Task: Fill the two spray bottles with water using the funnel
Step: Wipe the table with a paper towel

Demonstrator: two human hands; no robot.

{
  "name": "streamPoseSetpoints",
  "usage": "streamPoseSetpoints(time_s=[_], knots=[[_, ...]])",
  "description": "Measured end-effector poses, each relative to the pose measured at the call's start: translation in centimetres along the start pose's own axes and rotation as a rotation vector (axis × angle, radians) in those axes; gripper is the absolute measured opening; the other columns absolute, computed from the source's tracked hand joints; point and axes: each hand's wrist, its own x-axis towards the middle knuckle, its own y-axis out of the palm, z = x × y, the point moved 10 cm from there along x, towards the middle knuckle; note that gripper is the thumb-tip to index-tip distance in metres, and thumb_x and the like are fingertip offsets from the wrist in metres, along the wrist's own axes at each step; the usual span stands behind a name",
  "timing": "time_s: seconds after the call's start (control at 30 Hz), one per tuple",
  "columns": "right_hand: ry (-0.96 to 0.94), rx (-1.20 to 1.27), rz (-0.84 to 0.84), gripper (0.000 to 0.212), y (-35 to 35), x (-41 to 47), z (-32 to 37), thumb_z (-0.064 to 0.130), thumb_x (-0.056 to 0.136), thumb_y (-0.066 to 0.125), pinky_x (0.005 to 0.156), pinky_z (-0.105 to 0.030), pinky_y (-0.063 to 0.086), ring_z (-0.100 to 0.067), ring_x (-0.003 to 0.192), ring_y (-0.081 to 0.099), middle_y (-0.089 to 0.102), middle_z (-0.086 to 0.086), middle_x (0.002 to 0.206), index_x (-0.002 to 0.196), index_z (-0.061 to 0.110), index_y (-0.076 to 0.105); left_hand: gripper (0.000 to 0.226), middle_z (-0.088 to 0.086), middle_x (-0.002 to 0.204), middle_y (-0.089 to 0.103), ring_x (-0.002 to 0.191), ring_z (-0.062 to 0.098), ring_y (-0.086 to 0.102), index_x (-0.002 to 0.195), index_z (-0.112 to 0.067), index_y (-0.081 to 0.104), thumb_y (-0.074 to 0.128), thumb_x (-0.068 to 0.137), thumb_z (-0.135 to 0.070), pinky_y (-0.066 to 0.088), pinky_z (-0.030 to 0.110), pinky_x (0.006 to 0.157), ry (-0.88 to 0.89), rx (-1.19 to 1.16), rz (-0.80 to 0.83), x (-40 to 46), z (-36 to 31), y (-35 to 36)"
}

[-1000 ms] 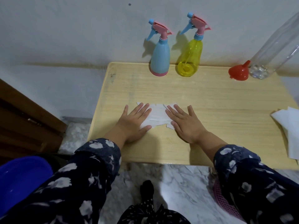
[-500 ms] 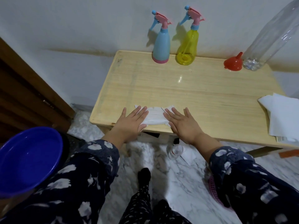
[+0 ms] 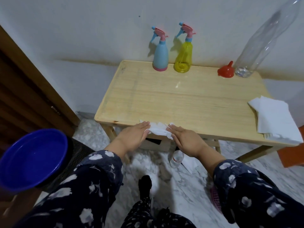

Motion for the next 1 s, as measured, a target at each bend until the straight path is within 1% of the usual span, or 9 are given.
streamPoseSetpoints(time_s=[0.17, 0.27, 0.37, 0.57, 0.63, 0.77, 0.83, 0.9, 1.0], knots=[[-0.016, -0.074, -0.107, 0.06, -4.0, 0.2, -1.3, 0.035, 0.097, 0.011, 0.118, -0.033, 0.02, -0.017, 0.145, 0.025, 0.029, -0.003, 0.156, 0.147, 0.012, 0.035, 0.05, -0.006, 0.159, 0.023, 0.146, 0.008, 0.02, 0.151, -0.016, 0.031, 0.019, 0.106, -0.034, 0.021, 0.028, 0.116, 0.042, 0.031, -0.064, 1.9, -2.1, -3.2], [-0.032, -0.157, -0.147, 0.07, -6.2, 1.1, -2.9, 0.042, 0.097, 0.001, 0.117, -0.042, 0.023, -0.021, 0.143, 0.029, 0.031, -0.007, 0.154, 0.144, 0.008, 0.039, 0.049, -0.006, 0.16, 0.021, 0.146, 0.009, 0.019, 0.151, -0.015, 0.03, 0.02, 0.106, -0.033, 0.018, 0.025, 0.116, 0.073, 0.062, -0.123, 4.0, -3.1, -5.4], [-0.009, -0.188, -0.182, 0.079, -8.3, 2.7, -5.3, 0.046, 0.095, -0.009, 0.114, -0.045, 0.025, -0.023, 0.142, 0.031, 0.033, -0.008, 0.153, 0.143, 0.008, 0.04, 0.05, -0.003, 0.161, 0.016, 0.147, 0.012, 0.016, 0.152, -0.013, 0.026, 0.02, 0.106, -0.032, 0.01, 0.024, 0.117, 0.096, 0.114, -0.177, 7.4, -3.4, -7.4], [0.066, -0.235, -0.195, 0.058, -11.8, 8.2, -10.5, 0.032, 0.098, 0.014, 0.111, -0.05, 0.029, -0.025, 0.141, 0.033, 0.033, -0.009, 0.153, 0.143, 0.007, 0.04, 0.051, -0.002, 0.161, 0.016, 0.148, 0.011, 0.014, 0.152, -0.012, 0.024, 0.021, 0.106, -0.033, 0.005, 0.025, 0.118, 0.135, 0.147, -0.27, 15.8, -2.7, -10.1], [0.083, -0.251, -0.182, 0.057, -12.5, 10.3, -12.4, 0.031, 0.099, 0.014, 0.11, -0.05, 0.031, -0.025, 0.14, 0.035, 0.033, -0.008, 0.153, 0.142, 0.006, 0.041, 0.051, -0.001, 0.162, 0.014, 0.148, 0.011, 0.012, 0.153, -0.012, 0.022, 0.02, 0.106, -0.033, 0.004, 0.026, 0.119, 0.148, 0.175, -0.275, 18.7, -2.5, -10.8], [0.13, -0.246, -0.165, 0.068, -13.0, 13.9, -16.4, 0.036, 0.1, 0.0, 0.106, -0.052, 0.035, -0.027, 0.136, 0.042, 0.041, -0.009, 0.149, 0.138, 0.005, 0.047, 0.052, 0.001, 0.162, 0.009, 0.149, 0.011, 0.007, 0.154, -0.011, 0.016, 0.018, 0.106, -0.032, 0.002, 0.028, 0.121, 0.181, 0.243, -0.264, 24.0, -2.1, -11.7], [0.157, -0.249, -0.15, 0.066, -12.7, 15.5, -18.5, 0.035, 0.101, 0.002, 0.104, -0.054, 0.037, -0.027, 0.134, 0.044, 0.045, -0.01, 0.146, 0.137, 0.005, 0.048, 0.053, 0.001, 0.163, 0.008, 0.149, 0.011, 0.006, 0.154, -0.011, 0.014, 0.018, 0.106, -0.033, 0.002, 0.029, 0.121, 0.185, 0.267, -0.251, 26.3, -1.7, -11.4], [0.17, -0.245, -0.139, 0.064, -12.2, 17.1, -20.3, 0.037, 0.098, 0.005, 0.109, -0.054, 0.033, -0.026, 0.139, 0.037, 0.039, -0.01, 0.15, 0.141, 0.007, 0.042, 0.054, 0.002, 0.163, 0.006, 0.149, 0.013, 0.005, 0.155, -0.011, 0.012, 0.017, 0.106, -0.034, 0.003, 0.032, 0.121, 0.194, 0.286, -0.218, 28.5, -1.4, -10.8], [0.21, -0.205, -0.116, 0.078, -11.1, 18.5, -22.6, 0.043, 0.086, -0.006, 0.118, -0.046, 0.013, -0.019, 0.147, 0.016, 0.019, -0.003, 0.159, 0.149, 0.012, 0.026, 0.054, 0.001, 0.163, 0.003, 0.149, 0.012, 0.003, 0.155, -0.013, 0.01, 0.017, 0.106, -0.035, 0.002, 0.033, 0.12, 0.19, 0.28, -0.139, 31.7, -0.6, -8.8]])
